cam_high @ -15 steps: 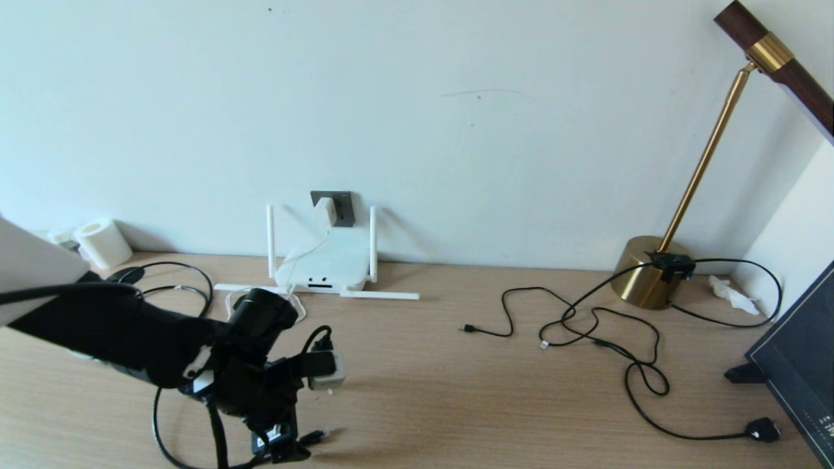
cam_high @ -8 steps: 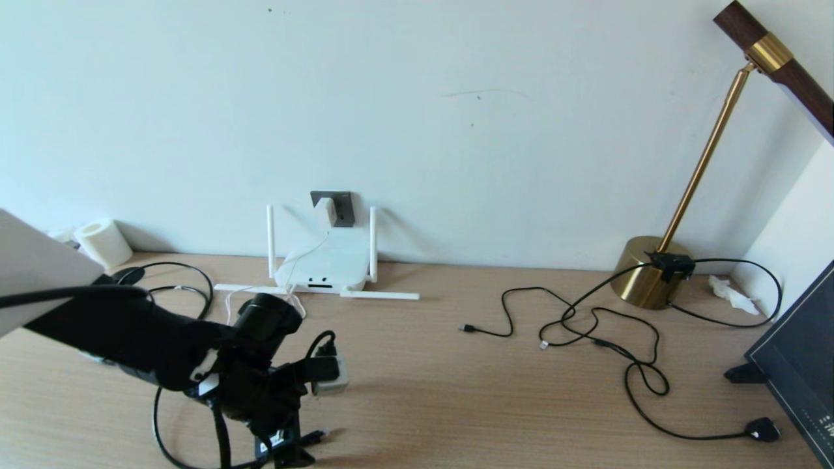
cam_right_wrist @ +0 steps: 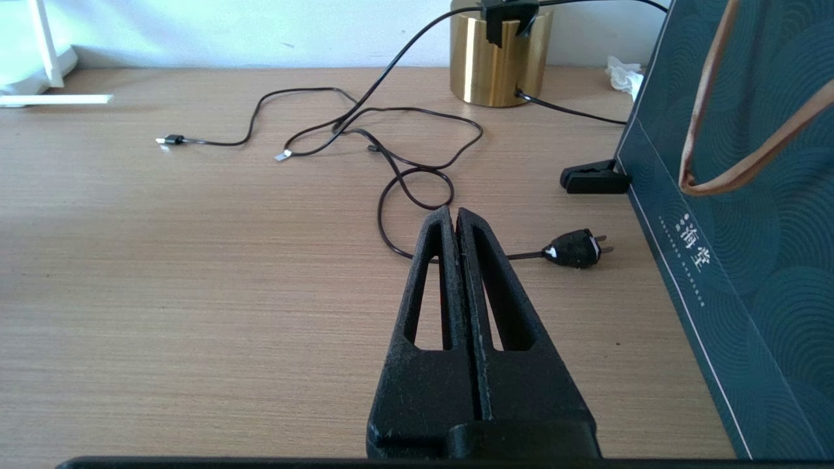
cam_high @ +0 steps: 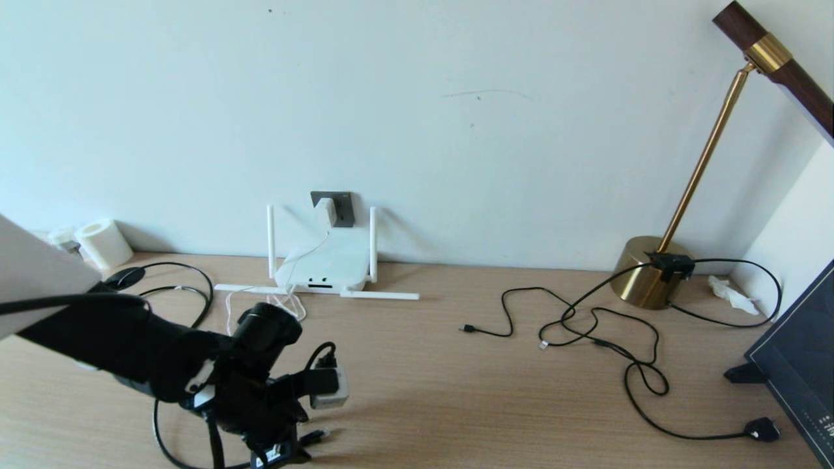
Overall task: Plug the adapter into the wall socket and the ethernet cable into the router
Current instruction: Pick up cable, then hand it to the other hand
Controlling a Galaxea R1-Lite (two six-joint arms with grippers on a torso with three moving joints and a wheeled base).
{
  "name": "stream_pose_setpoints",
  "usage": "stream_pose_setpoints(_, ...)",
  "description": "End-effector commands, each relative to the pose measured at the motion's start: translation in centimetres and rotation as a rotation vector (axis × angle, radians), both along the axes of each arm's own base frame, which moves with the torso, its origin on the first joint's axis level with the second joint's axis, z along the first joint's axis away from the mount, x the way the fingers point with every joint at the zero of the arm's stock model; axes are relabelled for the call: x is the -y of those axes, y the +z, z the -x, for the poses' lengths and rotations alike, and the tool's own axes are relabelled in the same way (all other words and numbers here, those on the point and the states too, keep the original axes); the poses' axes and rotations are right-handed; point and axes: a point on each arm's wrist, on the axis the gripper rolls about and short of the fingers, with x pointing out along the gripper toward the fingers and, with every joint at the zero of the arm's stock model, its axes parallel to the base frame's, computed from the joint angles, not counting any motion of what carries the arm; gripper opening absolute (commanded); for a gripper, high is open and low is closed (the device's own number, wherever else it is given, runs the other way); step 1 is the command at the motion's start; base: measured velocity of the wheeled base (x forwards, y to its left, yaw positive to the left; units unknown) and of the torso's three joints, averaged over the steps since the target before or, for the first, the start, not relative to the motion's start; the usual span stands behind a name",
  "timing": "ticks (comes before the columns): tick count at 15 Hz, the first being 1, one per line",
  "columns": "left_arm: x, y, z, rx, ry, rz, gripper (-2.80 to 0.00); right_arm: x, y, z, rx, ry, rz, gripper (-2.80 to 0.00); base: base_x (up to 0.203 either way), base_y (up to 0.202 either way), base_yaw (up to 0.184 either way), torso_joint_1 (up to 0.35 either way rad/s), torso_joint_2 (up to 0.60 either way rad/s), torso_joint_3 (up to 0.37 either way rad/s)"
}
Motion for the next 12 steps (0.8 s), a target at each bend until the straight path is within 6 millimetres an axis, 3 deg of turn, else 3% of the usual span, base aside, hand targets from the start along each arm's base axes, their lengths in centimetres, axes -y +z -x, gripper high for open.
stream_pose_setpoints(1,-0.1,0.0,0.3,-0.004,-0.004,-0.003,-2.80,0.0,0.0,0.0,-0.001,0.000,-0.001,-2.80,0.000,0.000,0.000,0.000,0.00,0.000)
stream_pose_setpoints(5,-0.1,0.3,0.3,0.009,-0.005,0.003,-2.80,0.0,0.0,0.0,-0.001,0.000,-0.001,-2.80,0.000,0.000,0.000,0.000,0.00,0.000)
stream_pose_setpoints(8,-0.2,1.6,1.3,0.031,-0.024,0.059,-2.80,0.0,0.0,0.0,-0.001,0.000,-0.001,-2.80,0.000,0.000,0.000,0.000,0.00,0.000)
stream_pose_setpoints(12,-0.5,7.0,4.2,0.111,-0.089,0.296,-2.80,0.0,0.0,0.0,-0.001,0.000,-0.001,-2.80,0.000,0.000,0.000,0.000,0.00,0.000)
